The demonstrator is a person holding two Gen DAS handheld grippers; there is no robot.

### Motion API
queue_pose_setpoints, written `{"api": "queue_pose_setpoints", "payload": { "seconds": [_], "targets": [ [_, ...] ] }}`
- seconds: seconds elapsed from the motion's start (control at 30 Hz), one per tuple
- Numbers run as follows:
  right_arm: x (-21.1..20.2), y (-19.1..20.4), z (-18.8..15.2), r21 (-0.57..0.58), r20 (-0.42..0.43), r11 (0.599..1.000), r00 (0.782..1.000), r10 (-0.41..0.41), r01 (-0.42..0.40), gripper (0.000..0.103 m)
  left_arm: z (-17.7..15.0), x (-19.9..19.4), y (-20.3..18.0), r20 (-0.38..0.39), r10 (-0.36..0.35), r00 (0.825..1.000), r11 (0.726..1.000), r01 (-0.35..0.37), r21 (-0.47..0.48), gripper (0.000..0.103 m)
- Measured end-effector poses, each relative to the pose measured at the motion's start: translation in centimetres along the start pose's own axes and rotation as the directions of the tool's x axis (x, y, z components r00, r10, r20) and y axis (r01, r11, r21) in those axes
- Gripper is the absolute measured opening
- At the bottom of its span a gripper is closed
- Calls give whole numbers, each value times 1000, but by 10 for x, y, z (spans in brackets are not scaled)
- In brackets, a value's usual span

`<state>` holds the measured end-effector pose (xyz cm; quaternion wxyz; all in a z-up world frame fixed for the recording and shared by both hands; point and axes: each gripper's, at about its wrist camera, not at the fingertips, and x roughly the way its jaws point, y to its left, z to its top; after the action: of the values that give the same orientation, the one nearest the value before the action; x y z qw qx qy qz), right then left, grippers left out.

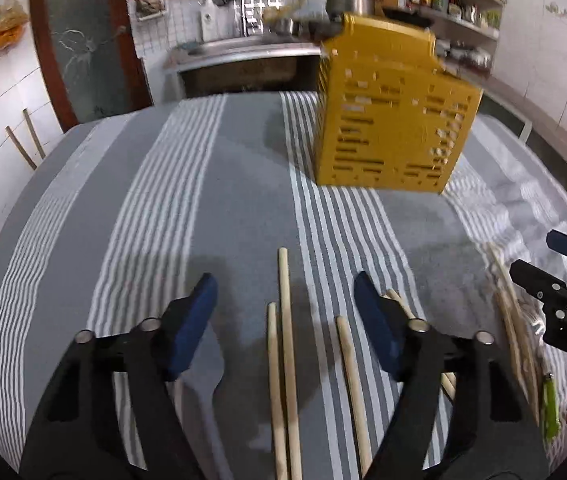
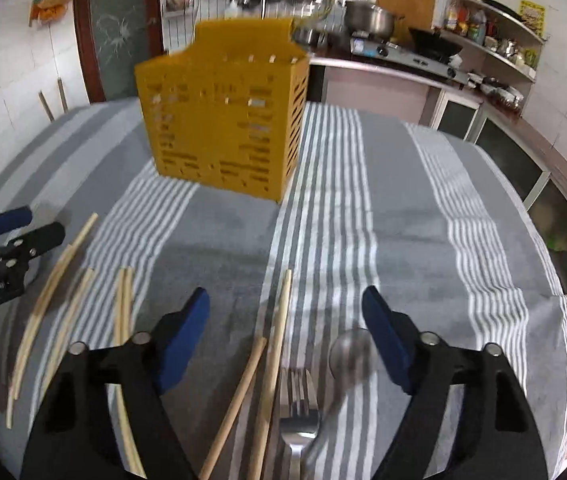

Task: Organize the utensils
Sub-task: 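Grasp a wooden chopstick with the left tool while the right tool grasps another chopstick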

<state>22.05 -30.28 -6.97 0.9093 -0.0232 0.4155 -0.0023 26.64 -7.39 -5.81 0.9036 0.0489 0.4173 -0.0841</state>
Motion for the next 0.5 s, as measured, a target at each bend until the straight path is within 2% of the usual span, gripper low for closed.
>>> {"api": "queue_pose_setpoints", "payload": {
  "seconds": [0.1,0.23,0.37,0.43,0.5],
  "targets": [
    [13,1,2,5,-49,1000,999,9,-8,64,7,21,-6,-53,10,999,1000,-9,7,57],
    [27,-2,6,16,-95,1000,995,11,-9,60,14,41,-8,-118,43,992,999,-42,15,46],
    [37,-1,9,17,-134,1000,991,15,-13,54,17,60,-10,-183,38,982,999,-36,14,35],
    [45,-1,8,15,-164,1000,986,9,-7,47,16,62,-11,-192,41,980,999,-37,28,35],
    [51,0,7,19,-184,1000,983,15,-12,46,17,67,-12,-209,37,977,999,-31,34,35]
  ]
}}
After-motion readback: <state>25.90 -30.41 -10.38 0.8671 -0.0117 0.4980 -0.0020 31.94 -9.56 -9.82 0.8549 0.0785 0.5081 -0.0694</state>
